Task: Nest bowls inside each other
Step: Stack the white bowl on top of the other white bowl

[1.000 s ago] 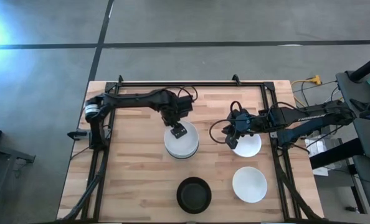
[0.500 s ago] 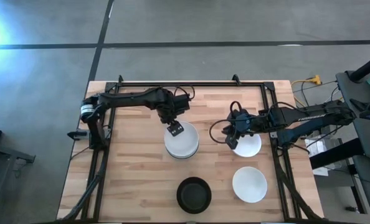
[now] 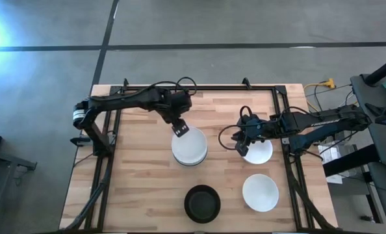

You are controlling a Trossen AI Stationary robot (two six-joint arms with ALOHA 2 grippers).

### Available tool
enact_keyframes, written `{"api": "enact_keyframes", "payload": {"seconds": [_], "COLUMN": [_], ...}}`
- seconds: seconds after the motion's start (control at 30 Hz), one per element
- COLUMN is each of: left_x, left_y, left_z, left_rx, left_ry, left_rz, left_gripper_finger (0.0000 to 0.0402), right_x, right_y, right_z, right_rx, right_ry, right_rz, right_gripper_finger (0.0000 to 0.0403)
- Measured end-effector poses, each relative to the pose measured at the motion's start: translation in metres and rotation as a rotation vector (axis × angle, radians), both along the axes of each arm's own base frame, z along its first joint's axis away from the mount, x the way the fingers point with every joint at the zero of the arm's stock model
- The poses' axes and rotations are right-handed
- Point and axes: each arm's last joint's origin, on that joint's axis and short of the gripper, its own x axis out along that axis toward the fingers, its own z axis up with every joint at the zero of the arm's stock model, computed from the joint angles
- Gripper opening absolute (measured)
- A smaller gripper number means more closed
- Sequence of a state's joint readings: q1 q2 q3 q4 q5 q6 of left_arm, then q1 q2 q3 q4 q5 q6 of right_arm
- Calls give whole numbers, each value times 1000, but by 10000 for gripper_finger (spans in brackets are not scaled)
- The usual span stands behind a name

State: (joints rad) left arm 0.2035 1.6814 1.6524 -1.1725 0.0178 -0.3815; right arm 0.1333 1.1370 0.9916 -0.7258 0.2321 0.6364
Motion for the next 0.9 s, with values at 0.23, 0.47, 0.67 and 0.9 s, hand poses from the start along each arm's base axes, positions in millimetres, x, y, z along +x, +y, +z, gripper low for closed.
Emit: {"api": "enact_keyframes", "payload": {"seconds": [0.23,0.47,0.67,0.9], "left_x": [10,14,17,17], "left_y": [-1,5,7,8], "left_z": [2,-9,-22,-21], "left_rx": [-32,-34,-51,-48], "left_ry": [-117,-123,-88,-104], "left_rz": [-116,-105,-120,-117], "left_gripper_finger": [13,2,1,1], "right_x": [0,0,0,0], "right_y": [0,0,0,0], "right_z": [0,0,0,0], "right_rx": [-2,-5,-3,4], "right_ry": [0,0,0,-1], "right_rz": [1,0,-3,-11], "right_gripper_finger": [63,63,63,63]}}
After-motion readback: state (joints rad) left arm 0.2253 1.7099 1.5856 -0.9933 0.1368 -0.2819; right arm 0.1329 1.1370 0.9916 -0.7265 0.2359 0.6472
